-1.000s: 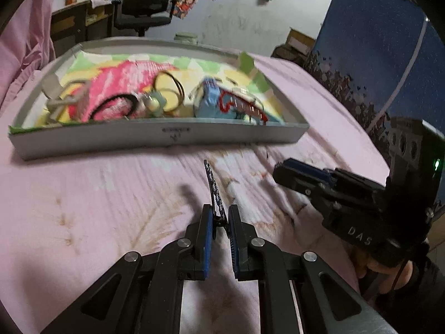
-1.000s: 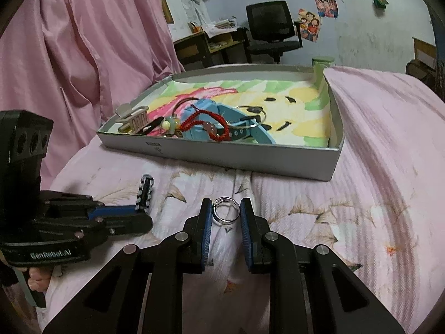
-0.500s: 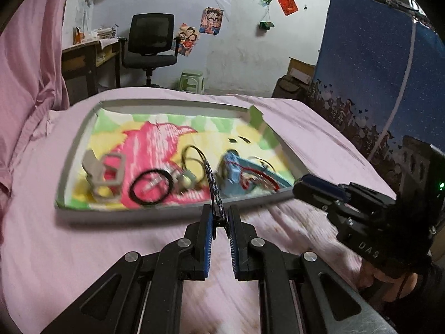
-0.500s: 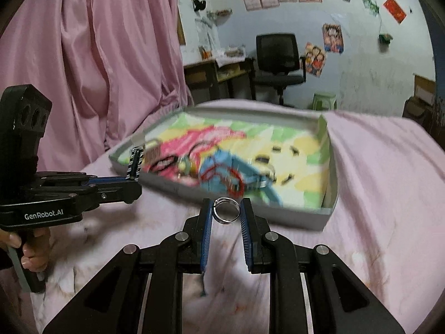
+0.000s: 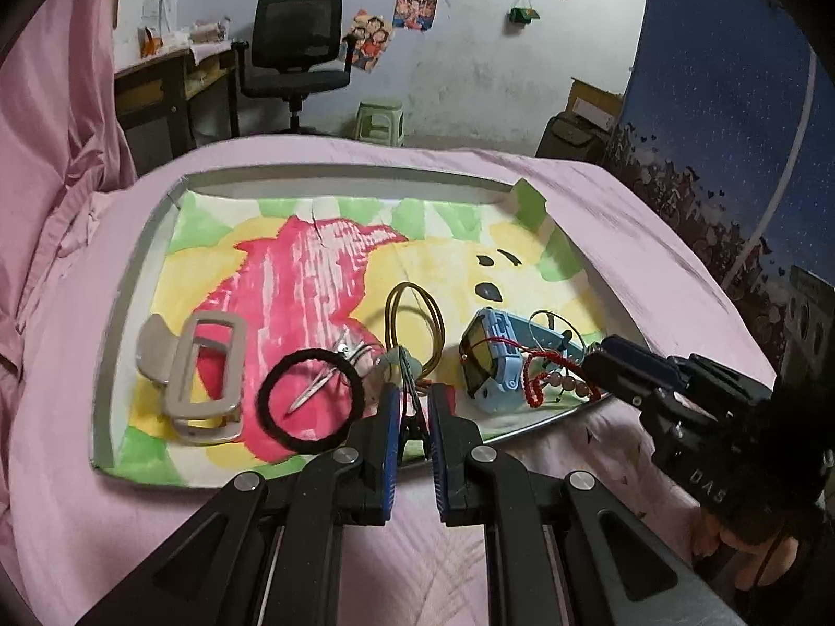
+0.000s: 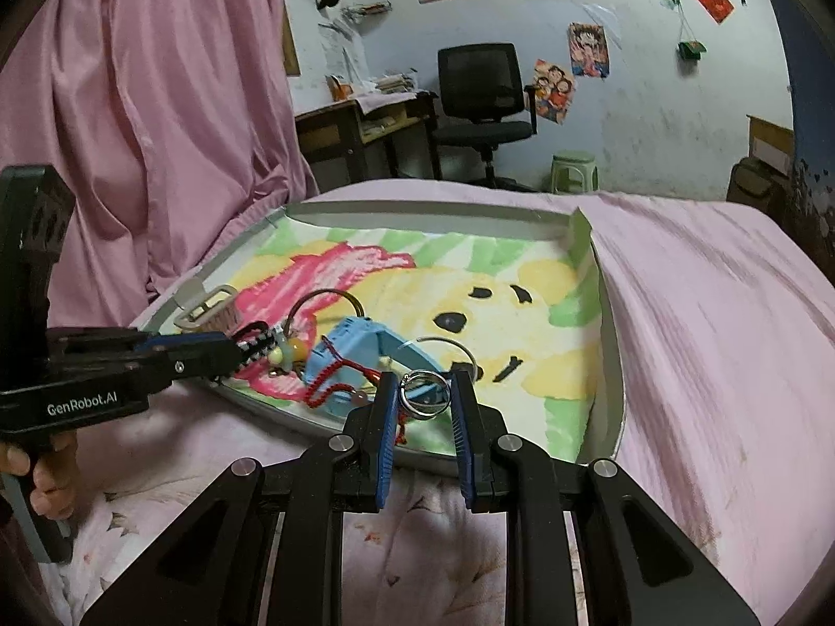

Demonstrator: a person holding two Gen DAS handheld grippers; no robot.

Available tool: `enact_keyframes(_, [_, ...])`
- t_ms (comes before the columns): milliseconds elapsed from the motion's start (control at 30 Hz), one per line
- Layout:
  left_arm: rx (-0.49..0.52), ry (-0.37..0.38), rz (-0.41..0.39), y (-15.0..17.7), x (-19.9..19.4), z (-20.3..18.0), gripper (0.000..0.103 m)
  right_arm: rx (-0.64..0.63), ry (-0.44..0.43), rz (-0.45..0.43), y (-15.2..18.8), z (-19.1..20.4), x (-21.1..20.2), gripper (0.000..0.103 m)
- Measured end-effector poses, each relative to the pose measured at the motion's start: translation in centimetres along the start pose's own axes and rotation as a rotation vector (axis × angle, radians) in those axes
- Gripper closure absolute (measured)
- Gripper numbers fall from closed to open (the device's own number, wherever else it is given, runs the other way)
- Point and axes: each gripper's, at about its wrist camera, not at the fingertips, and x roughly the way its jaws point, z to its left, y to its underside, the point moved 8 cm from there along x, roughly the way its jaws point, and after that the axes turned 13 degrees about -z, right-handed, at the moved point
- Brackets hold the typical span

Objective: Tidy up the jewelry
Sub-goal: 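Carry the beaded bracelet and silver ring into the tray and open both tools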

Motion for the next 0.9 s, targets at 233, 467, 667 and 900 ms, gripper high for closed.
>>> enact_keyframes(233, [-0.026, -0.011, 0.045, 0.9, 1.2, 0.5, 0.092, 0.002, 0.010, 0.037, 0.8, -0.2, 0.5, 0.085])
enact_keyframes(467, [-0.039, -0.016, 0.023, 1.0, 0.9, 0.7, 0.092, 0.023, 0.013, 0.048, 1.1, -0.5, 0.6, 0.085])
enact_keyframes(667, [-0.026, -0.012, -0.001, 1.1, 0.3, 0.4, 0.080, 0.030, 0.012, 0.041, 0.9, -0.7, 0.5, 0.081])
enact_keyframes(900, [0.005, -0.036, -0.050, 1.1, -0.8, 0.2, 0.054, 0.022, 0.020, 0.019, 0.7, -0.6, -0.1, 0.073])
